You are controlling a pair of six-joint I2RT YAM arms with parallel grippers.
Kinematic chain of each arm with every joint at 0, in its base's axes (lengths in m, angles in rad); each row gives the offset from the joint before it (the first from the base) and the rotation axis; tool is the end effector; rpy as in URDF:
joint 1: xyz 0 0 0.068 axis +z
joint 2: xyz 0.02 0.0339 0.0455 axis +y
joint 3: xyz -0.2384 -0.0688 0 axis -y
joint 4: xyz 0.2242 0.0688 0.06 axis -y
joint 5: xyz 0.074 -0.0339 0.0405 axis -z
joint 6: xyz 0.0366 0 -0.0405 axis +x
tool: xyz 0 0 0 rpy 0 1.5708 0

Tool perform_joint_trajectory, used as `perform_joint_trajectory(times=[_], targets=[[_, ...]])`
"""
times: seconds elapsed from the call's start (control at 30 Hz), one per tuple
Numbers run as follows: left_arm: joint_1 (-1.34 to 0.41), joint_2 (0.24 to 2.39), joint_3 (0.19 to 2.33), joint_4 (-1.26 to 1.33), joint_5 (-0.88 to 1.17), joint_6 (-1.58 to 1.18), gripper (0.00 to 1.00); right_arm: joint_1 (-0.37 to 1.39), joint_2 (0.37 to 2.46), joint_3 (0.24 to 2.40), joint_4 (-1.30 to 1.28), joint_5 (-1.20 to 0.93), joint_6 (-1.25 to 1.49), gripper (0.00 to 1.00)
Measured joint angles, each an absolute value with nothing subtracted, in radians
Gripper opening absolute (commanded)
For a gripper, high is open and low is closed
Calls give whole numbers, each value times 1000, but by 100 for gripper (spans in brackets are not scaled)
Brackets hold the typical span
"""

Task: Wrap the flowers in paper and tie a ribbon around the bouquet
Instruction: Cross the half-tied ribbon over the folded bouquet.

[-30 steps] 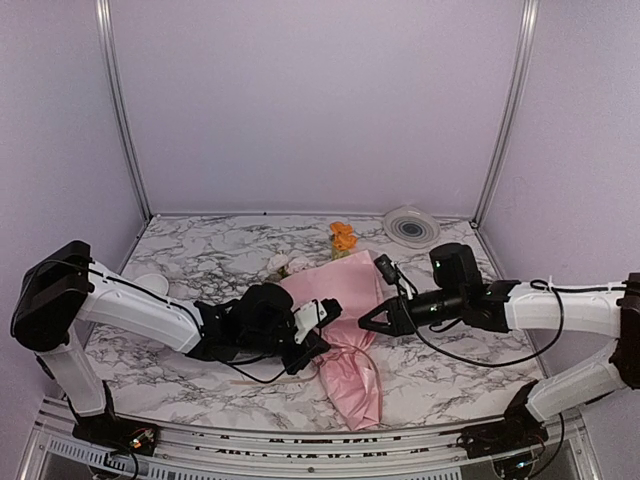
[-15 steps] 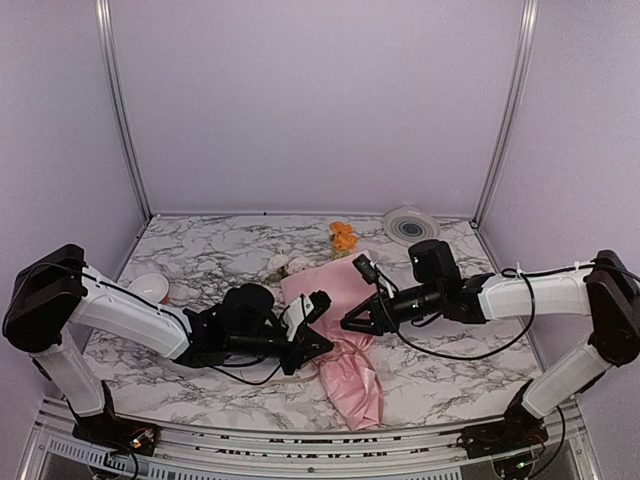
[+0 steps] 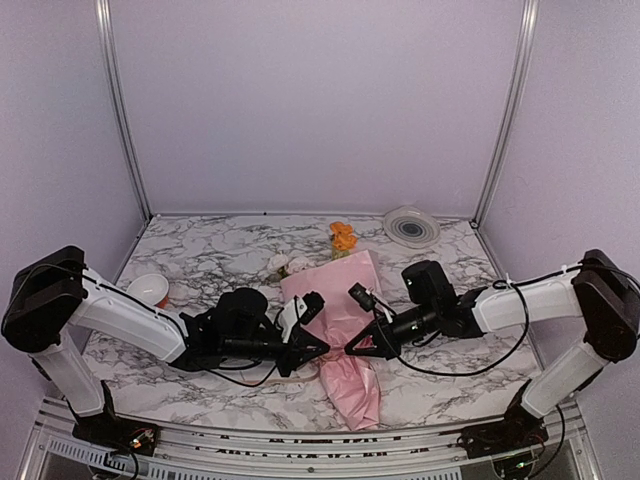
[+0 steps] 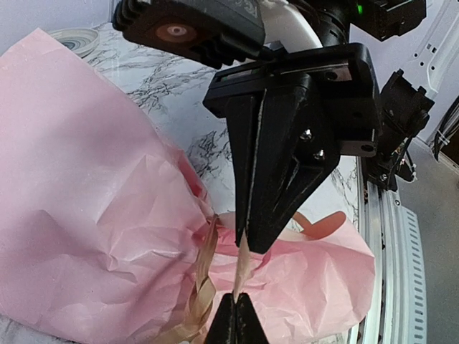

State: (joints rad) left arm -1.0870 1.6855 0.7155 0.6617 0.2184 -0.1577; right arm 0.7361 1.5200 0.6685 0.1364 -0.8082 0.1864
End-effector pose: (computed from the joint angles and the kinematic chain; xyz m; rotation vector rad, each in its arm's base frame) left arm 0.1456 -0.2941 0.1660 1.0429 1.7217 -1.0338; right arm 0.1866 0.2047 0.1574 -1.0839 2.1473 1.3833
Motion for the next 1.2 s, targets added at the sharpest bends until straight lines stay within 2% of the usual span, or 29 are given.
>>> perform_joint_trajectory(times=[0.1, 0.13, 0.2, 0.27, 0.37, 0.43, 0.5, 0.57, 0.63, 0.73, 0.87, 0.97, 1.2], targets=[[-1087, 1693, 711, 664, 222, -164, 0, 738, 1496, 642, 142, -797, 209, 0], [-1088, 1698, 711, 665, 227, -165, 5, 744, 1481, 635, 142, -789, 220, 0], [-1088, 1705, 710, 668, 231, -162, 24, 759, 1450, 629, 142, -767, 251, 0], [-1089, 1705, 700, 671, 239, -157, 36, 797, 1411, 629, 141, -733, 282, 0], [-1088, 1691, 663, 670, 255, -144, 47, 867, 1338, 629, 129, -684, 339, 0], [-1082, 1663, 637, 659, 278, -132, 49, 886, 1303, 627, 116, -662, 381, 0], [-1068, 1611, 619, 638, 323, -124, 49, 888, 1283, 617, 111, -639, 425, 0], [-1043, 1560, 619, 623, 357, -122, 40, 892, 1280, 600, 109, -619, 470, 0], [-1011, 1530, 628, 616, 362, -132, 27, 904, 1289, 590, 101, -614, 502, 0], [-953, 1574, 708, 562, 337, -159, 19, 926, 1340, 593, 97, -612, 533, 0], [-916, 1739, 860, 465, 303, -183, 16, 951, 1448, 615, 96, -616, 570, 0], [-917, 1818, 889, 401, 304, -187, 15, 966, 1499, 641, 92, -611, 600, 0], [-961, 1822, 876, 338, 306, -155, 15, 968, 1537, 709, 27, -538, 630, 0]])
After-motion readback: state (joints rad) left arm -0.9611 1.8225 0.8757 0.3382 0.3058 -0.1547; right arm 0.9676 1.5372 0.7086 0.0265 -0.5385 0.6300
